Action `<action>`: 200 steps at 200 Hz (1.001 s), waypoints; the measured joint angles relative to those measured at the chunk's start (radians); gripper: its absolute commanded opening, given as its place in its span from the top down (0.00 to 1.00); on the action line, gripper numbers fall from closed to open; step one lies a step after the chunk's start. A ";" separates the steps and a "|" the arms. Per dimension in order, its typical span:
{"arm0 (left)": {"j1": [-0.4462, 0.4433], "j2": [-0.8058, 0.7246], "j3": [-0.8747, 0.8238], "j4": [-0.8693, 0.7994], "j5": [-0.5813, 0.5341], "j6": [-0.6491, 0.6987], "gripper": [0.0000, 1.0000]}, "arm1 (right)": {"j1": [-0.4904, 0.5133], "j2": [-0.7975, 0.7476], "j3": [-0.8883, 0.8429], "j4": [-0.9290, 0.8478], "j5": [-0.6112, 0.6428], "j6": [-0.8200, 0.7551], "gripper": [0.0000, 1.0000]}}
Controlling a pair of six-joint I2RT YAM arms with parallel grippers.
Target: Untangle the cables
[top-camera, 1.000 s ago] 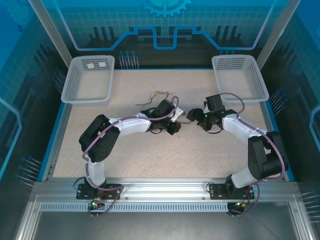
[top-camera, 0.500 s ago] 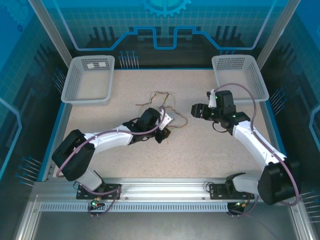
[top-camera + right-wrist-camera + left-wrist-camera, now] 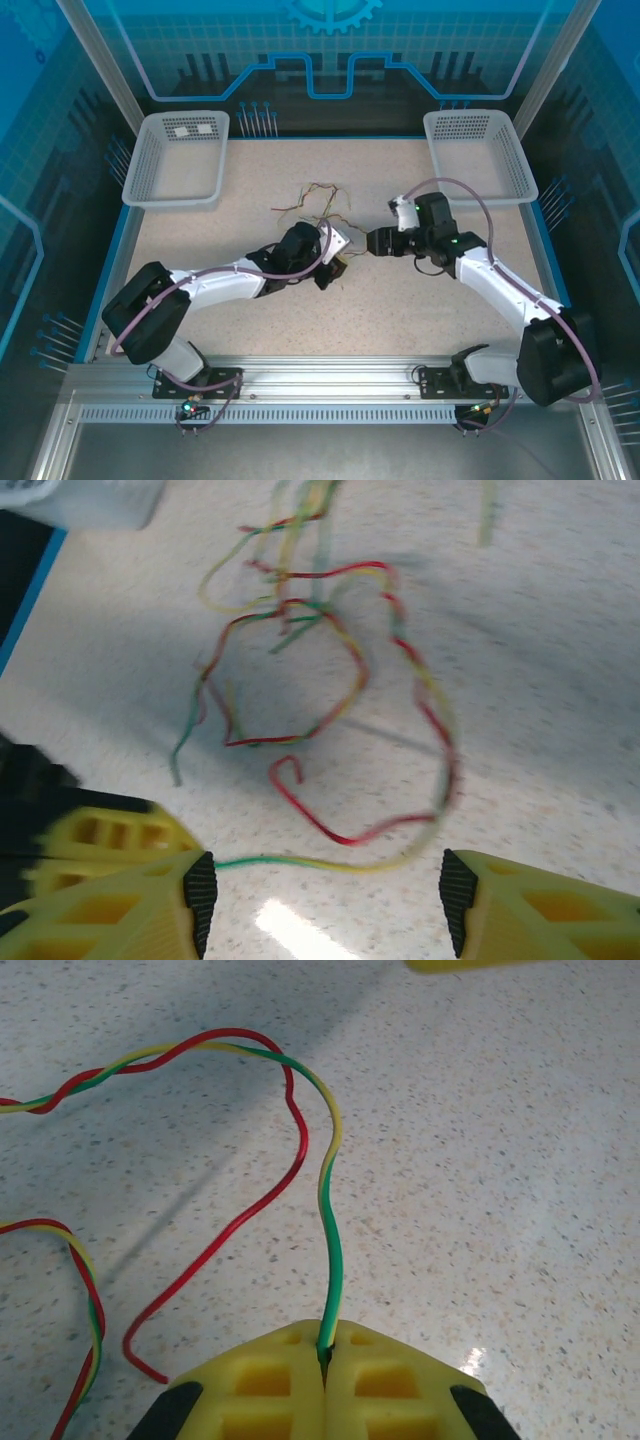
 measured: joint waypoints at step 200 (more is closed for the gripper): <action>-0.117 0.182 -0.154 0.244 -0.159 -0.004 1.00 | 0.119 0.505 0.306 -0.268 -0.014 -0.426 0.37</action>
